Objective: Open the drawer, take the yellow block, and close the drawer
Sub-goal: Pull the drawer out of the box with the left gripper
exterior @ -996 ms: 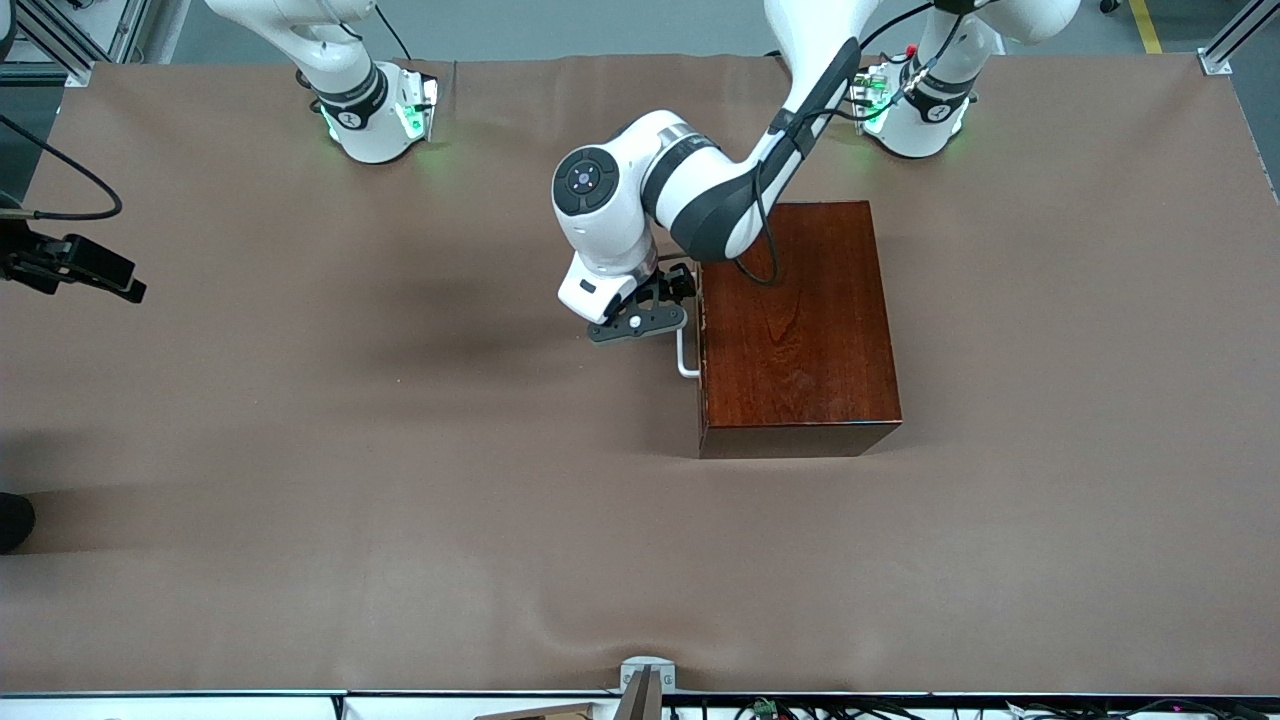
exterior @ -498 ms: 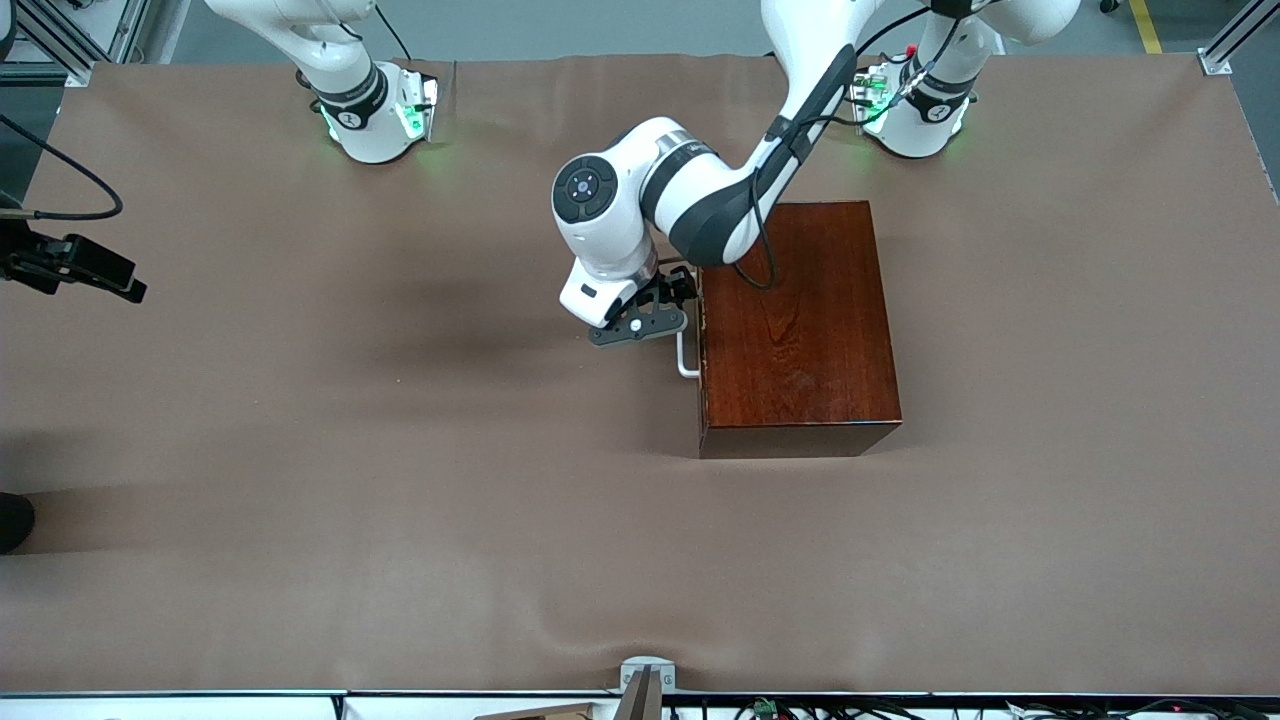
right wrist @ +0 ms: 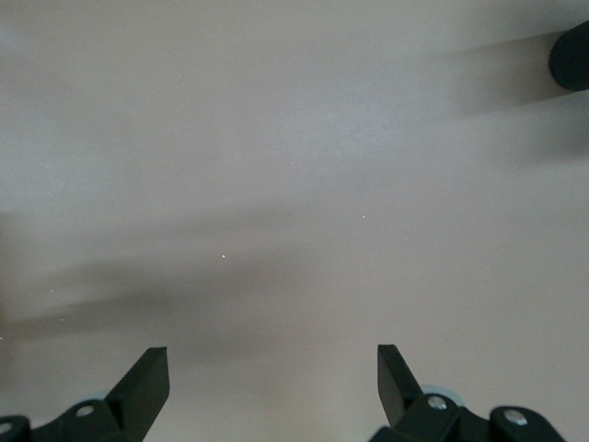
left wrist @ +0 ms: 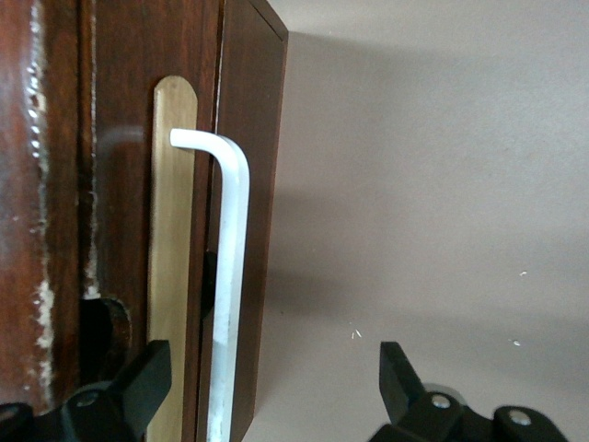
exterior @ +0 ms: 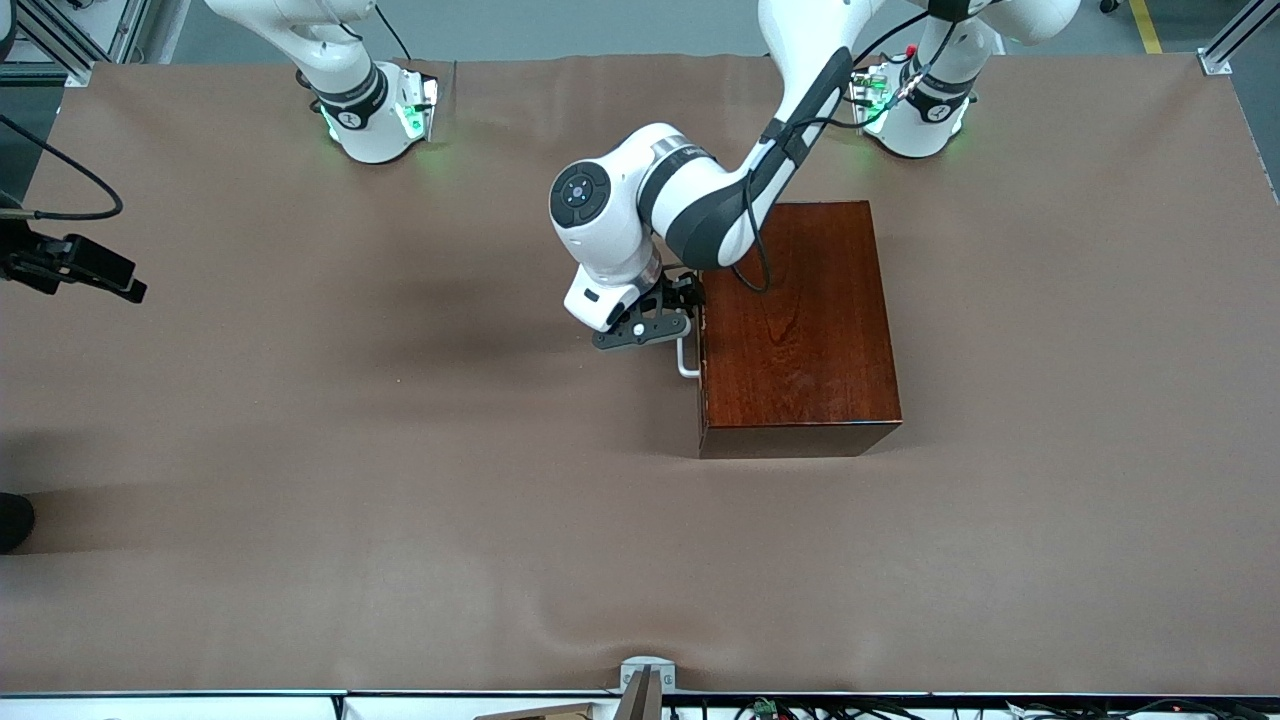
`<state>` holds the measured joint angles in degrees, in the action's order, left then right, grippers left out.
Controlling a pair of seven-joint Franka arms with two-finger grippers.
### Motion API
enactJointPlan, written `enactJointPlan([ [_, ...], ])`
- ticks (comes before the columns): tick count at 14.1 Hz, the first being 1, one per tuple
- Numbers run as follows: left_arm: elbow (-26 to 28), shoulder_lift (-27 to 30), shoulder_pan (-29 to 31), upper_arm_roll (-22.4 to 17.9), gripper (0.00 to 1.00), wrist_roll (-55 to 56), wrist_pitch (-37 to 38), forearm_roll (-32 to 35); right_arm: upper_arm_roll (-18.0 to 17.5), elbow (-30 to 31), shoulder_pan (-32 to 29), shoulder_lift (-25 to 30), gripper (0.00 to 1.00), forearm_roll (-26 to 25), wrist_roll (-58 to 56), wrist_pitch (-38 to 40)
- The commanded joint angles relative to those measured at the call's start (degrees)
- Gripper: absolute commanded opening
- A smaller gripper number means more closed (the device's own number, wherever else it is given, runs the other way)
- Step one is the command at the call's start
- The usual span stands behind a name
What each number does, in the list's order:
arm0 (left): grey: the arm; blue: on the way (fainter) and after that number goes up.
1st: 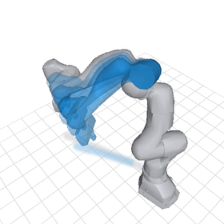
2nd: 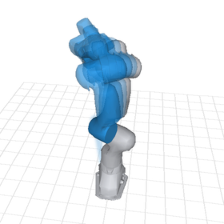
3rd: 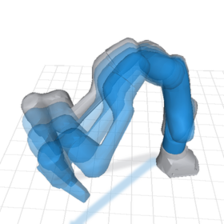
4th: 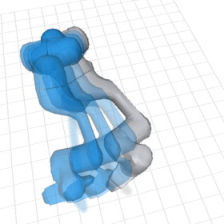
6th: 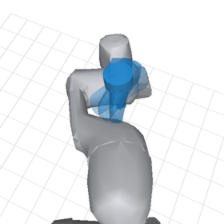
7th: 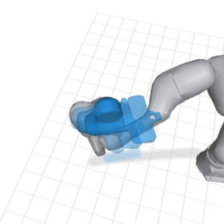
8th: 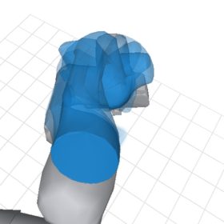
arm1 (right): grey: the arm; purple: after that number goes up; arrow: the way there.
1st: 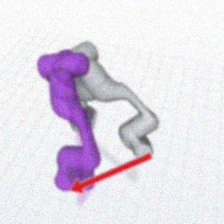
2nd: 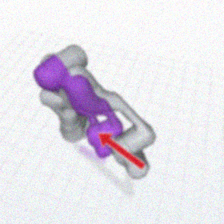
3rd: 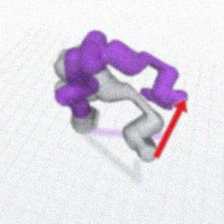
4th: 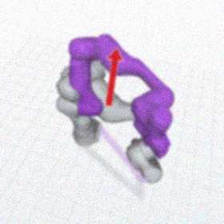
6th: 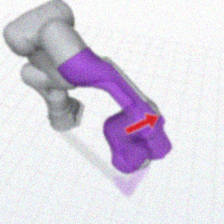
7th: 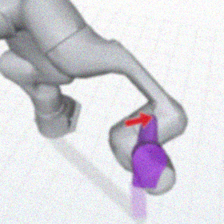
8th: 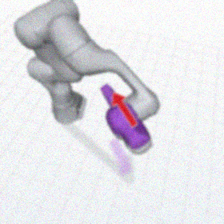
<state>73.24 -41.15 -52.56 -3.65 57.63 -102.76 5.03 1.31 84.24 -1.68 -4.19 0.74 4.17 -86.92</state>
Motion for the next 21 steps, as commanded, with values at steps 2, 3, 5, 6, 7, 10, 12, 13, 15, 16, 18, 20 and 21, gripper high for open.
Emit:
enactJointPlan([
  [2, -1.35, -2.35, -0.79, -0.57, 1.00, -0.68, 0.81, 0.95, 0.09, 0.05, 0.54, 0.58, 1.00, -0.66, 0.22, 0.09],
  [3, -1.35, -2.36, -0.79, -0.57, 1.00, -0.68, 0.55, 0.95, 0.01, 0.05, 0.54, 0.58, 1.00, -0.66, 0.22, 0.09],
  [5, -1.52, -2.62, -0.79, -0.48, 1.00, -0.59, 0.19, 0.95, 0.09, 0.05, 0.54, 0.58, 1.00, -0.66, 0.22, 0.09],
  [6, -1.61, -2.71, -0.79, -0.48, 1.00, -0.51, -0.07, 0.95, 0.09, 0.05, 0.54, 0.58, 1.00, -0.66, 0.22, 0.09],
  [7, -1.61, -2.71, -0.79, -0.48, 1.00, -0.51, -0.51, 0.95, 0.09, 0.05, 0.54, 0.58, 1.00, -0.66, 0.22, 0.09],
  [10, -1.70, -2.89, -0.87, -0.48, 1.00, -0.33, -2.53, 0.95, 0.09, 0.05, 0.54, 0.49, 1.00, -0.66, 0.22, 0.09],
  [12, -1.79, -3.15, -0.79, -0.39, 1.00, -0.24, -2.97, 0.95, 0.09, 0.05, 0.54, 0.58, 1.00, -0.66, 0.22, 0.09],
  [13, -1.79, -3.32, -0.87, -0.39, 1.00, -0.24, -3.06, 0.95, 0.01, 0.05, 0.54, 0.58, 1.00, -0.66, 0.22, 0.09],
  [15, -1.87, -3.33, -0.87, -0.31, 1.00, -0.15, -3.50, 0.86, 0.09, 0.05, 0.54, 0.58, 1.00, -0.66, 0.22, 0.09],
  [16, -1.88, -3.33, -0.87, -0.13, 1.00, -0.07, -3.76, 0.86, 0.09, 0.05, 0.54, 0.58, 1.00, -0.66, 0.22, 0.09],
  [18, -1.96, -3.33, -0.87, -0.04, 1.00, 0.20, -4.46, 0.77, 0.09, 0.05, 0.54, 0.58, 1.00, -0.66, 0.22, 0.09],
  [20, -1.96, -3.33, -0.87, 0.05, 1.00, 1.86, -5.86, 0.77, 0.01, 0.05, 0.54, 0.58, 1.00, -0.66, 0.22, 0.09],
  [21, -1.96, -3.33, -0.87, 0.13, 1.00, 2.13, -6.74, 0.69, 0.00, 0.05, 0.54, 0.58, 1.00, -0.66, 0.22, 0.09],
])
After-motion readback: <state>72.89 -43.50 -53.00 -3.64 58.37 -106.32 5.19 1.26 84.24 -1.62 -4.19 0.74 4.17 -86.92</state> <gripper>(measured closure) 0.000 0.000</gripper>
